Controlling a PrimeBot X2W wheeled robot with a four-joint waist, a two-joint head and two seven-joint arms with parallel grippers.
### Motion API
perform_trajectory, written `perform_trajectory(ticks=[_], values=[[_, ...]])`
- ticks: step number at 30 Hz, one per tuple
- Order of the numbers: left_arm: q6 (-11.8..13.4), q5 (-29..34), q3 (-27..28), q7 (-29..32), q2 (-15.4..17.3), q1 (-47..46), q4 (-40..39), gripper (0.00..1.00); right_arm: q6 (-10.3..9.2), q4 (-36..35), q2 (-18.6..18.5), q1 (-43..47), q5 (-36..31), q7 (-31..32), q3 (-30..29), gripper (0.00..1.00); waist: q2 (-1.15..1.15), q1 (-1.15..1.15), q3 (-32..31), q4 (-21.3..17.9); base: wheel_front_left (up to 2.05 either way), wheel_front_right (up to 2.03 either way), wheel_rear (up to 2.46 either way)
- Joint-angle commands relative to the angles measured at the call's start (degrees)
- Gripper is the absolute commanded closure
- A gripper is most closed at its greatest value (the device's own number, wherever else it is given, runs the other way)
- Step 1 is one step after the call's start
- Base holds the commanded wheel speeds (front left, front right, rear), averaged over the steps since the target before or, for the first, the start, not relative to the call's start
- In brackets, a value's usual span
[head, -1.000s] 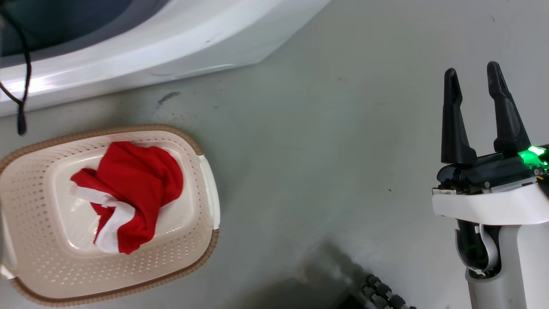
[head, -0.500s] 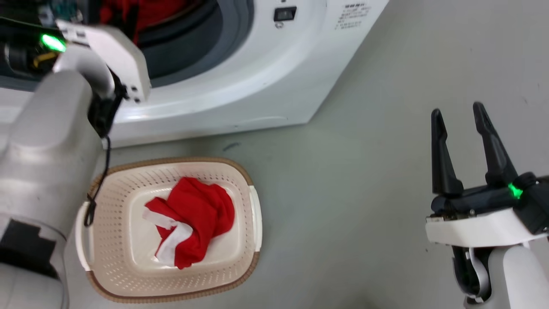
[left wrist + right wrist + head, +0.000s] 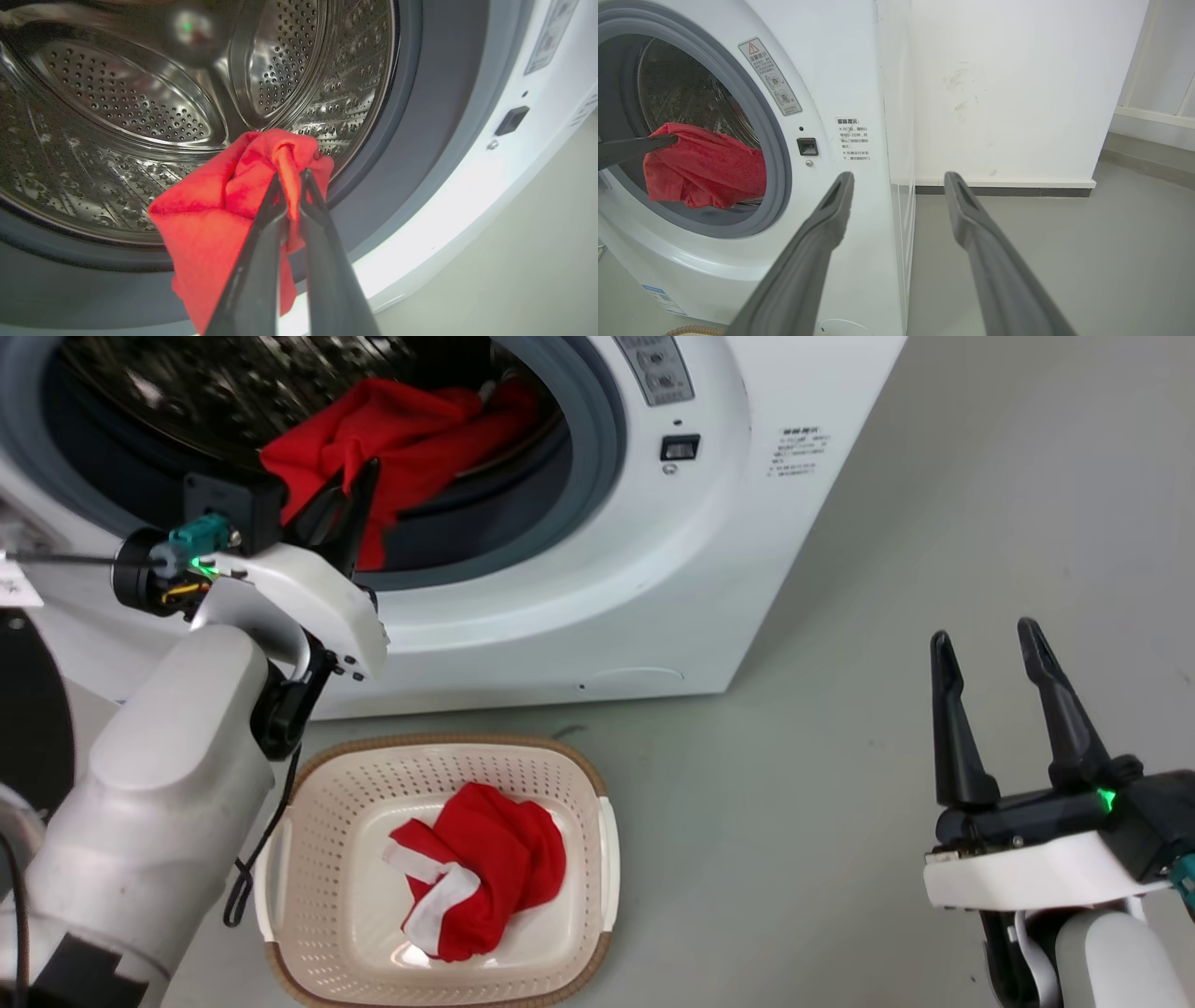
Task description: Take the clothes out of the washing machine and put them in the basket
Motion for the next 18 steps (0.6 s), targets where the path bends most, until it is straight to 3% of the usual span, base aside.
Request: perform_trajectory(ticks=[1,18], values=[[0.2,-0.2,0.3,-0.3,0.2,0.7,-0.5,1.0,-0.04,0.0,0.0,0.8,-0.6,-0.1,0.0,0.0,0.0,0.01,-1.1,0.9,0.0,0.0,0.0],[12.4,1.8,5.0,1.3,10.8,9.9,-34.7,1.0,-0.04,0.6,0.0,3.8,-0.1,-0.1,0.0,0.0,0.0,0.01,-6.2,2.7,0.0,0.0,0.0]])
